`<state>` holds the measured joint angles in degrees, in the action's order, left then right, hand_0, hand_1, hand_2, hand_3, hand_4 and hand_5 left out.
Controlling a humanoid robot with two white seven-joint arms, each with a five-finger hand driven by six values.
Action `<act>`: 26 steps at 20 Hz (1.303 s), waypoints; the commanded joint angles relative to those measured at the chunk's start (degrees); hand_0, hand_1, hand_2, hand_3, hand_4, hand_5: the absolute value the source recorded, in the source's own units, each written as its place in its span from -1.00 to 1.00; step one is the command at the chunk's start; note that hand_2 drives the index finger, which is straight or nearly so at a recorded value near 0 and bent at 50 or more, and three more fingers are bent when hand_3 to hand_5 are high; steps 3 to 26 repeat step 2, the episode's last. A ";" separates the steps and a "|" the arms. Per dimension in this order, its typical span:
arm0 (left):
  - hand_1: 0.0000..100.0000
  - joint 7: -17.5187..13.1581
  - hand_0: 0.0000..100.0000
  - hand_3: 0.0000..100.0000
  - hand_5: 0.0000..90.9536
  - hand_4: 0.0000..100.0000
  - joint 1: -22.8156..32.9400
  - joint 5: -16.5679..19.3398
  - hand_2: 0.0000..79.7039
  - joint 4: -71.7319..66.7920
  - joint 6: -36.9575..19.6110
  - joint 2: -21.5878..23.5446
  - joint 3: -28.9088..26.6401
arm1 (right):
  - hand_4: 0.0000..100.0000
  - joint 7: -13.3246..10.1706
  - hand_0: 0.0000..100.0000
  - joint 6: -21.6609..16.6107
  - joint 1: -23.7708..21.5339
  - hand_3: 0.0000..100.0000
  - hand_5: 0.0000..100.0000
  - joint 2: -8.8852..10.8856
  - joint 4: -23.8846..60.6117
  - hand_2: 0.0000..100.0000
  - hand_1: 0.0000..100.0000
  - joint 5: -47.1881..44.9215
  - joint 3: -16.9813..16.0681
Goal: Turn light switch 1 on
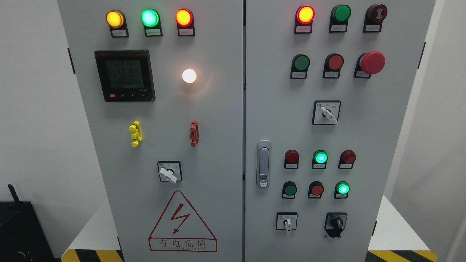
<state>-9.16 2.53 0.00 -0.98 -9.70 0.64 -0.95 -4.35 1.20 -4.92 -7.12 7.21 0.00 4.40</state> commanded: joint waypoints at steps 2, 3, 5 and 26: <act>-1.00 0.02 -0.55 -1.00 -1.00 -1.00 -0.24 1.41 -1.00 -3.15 0.03 0.33 1.66 | -1.00 0.04 -1.00 0.03 0.00 -1.00 -1.00 0.00 0.00 -1.00 -1.00 -1.41 0.00; -1.00 0.02 -0.55 -1.00 -1.00 -1.00 -0.24 1.41 -1.00 -3.15 0.03 0.33 1.66 | -1.00 0.04 -1.00 0.03 0.00 -1.00 -1.00 0.00 0.00 -1.00 -1.00 -1.41 0.00; -1.00 0.02 -0.55 -1.00 -1.00 -1.00 -0.24 1.41 -1.00 -3.15 0.03 0.33 1.66 | -1.00 0.04 -1.00 0.03 0.00 -1.00 -1.00 0.00 0.00 -1.00 -1.00 -1.41 0.00; -1.00 0.02 -0.55 -1.00 -1.00 -1.00 -0.24 1.41 -1.00 -3.15 0.03 0.33 1.66 | -1.00 0.04 -1.00 0.03 0.00 -1.00 -1.00 0.00 0.00 -1.00 -1.00 -1.41 0.00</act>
